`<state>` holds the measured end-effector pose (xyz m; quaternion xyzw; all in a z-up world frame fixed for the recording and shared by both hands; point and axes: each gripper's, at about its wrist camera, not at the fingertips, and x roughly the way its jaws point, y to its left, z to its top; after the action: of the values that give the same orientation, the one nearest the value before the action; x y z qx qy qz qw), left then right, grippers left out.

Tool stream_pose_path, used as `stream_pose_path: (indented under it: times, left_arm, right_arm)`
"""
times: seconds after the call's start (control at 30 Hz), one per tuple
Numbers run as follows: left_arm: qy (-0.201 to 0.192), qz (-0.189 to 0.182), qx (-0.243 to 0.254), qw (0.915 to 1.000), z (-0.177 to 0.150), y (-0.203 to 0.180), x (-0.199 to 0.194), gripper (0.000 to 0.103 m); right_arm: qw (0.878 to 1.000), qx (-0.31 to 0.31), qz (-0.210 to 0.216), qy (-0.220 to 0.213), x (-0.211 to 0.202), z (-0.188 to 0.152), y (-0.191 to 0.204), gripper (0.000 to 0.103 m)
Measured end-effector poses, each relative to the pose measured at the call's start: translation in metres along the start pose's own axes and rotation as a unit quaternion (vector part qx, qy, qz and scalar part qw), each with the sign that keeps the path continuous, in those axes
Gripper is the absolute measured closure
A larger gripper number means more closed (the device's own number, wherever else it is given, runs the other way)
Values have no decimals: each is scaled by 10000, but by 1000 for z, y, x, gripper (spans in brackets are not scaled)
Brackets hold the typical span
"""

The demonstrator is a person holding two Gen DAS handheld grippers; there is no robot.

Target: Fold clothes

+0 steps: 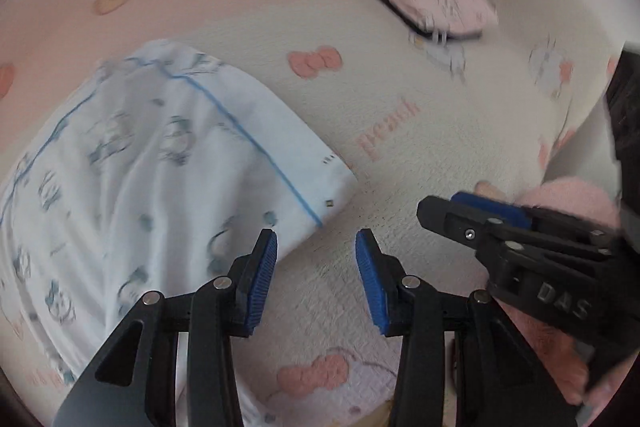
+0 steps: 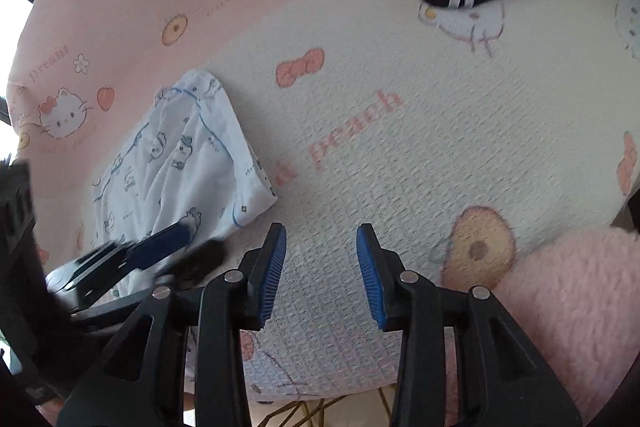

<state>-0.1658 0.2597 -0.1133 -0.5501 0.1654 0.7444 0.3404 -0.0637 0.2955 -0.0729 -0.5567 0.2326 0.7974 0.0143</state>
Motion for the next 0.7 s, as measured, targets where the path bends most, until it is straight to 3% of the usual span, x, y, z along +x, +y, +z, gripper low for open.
stream_pose_path:
  times: [0.17, 0.2, 0.23, 0.27, 0.43, 0.53, 0.6, 0.7]
  left_arm:
    - [-21, 222, 196, 9996, 4, -5, 13, 60]
    - [-27, 230, 195, 9995, 5, -3, 16, 65]
    - [-33, 238, 193, 9995, 6, -2, 19, 85]
    - [-9, 270, 156, 9995, 6, 3, 22, 92]
    - [-397, -17, -319, 9987, -2, 30, -13, 97]
    - [-838, -200, -868, 9925, -20, 69, -60, 97]
    - [-1117, -273, -1361, 9840, -33, 111, -90, 97]
    - [-1315, -129, -1927, 9723, -51, 177, -121, 97]
  right_arm:
    - [10000, -20, 19, -8, 2, 9, -2, 64]
    - [10000, -15, 40, -2, 1, 9, -4, 64]
    - [10000, -7, 66, 10, 0, 9, -5, 64]
    - [10000, 0, 92, 21, -1, 10, -7, 64]
    - [9998, 27, 204, 40, -4, 12, -7, 64]
    - [9981, -412, 414, 198, -2, 22, 16, 64]
    - [9950, -812, 492, 314, 3, 33, 40, 64]
    - [9880, -1401, 560, 326, 13, 59, 86, 64]
